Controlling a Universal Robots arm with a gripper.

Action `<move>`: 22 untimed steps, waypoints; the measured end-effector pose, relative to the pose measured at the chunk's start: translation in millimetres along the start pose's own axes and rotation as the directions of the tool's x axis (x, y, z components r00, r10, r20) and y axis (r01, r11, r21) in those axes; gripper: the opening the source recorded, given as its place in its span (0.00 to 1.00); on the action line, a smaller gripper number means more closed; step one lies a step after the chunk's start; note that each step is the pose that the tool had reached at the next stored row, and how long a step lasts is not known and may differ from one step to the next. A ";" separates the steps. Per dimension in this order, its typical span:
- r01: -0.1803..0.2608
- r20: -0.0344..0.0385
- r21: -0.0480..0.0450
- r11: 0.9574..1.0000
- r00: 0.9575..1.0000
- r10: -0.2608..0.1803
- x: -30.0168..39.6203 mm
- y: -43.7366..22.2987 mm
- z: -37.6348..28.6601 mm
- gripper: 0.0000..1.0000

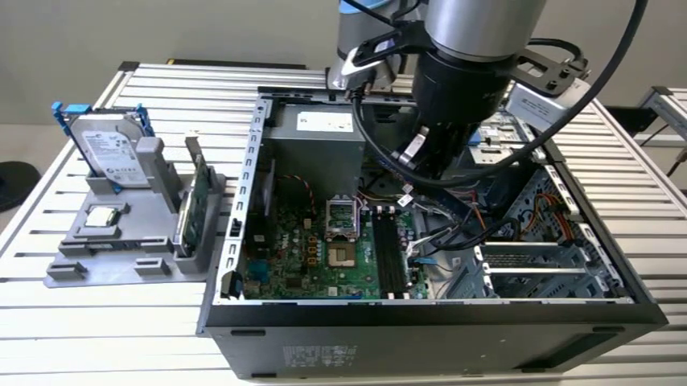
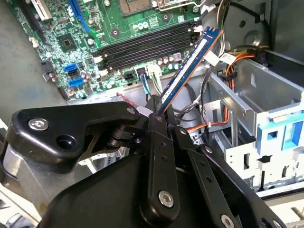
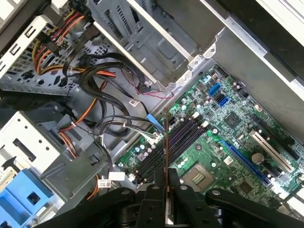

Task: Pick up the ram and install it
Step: 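Insert the ram into the slot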

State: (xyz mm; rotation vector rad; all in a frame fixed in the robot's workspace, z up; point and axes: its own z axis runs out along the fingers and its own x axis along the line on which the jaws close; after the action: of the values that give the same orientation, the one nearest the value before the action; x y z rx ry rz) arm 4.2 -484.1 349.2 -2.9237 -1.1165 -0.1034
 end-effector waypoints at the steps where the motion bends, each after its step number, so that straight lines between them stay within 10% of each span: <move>1: -0.009 0.000 -0.001 1.000 1.000 0.009 0.0 0.0 0.5 0.00; 22: -0.137 0.006 -0.015 0.990 0.991 0.137 0.5 -1.5 11.2 0.00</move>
State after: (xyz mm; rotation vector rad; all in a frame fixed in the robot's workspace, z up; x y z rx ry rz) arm 4.2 -482.2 338.0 -3.0046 -0.9159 -0.1009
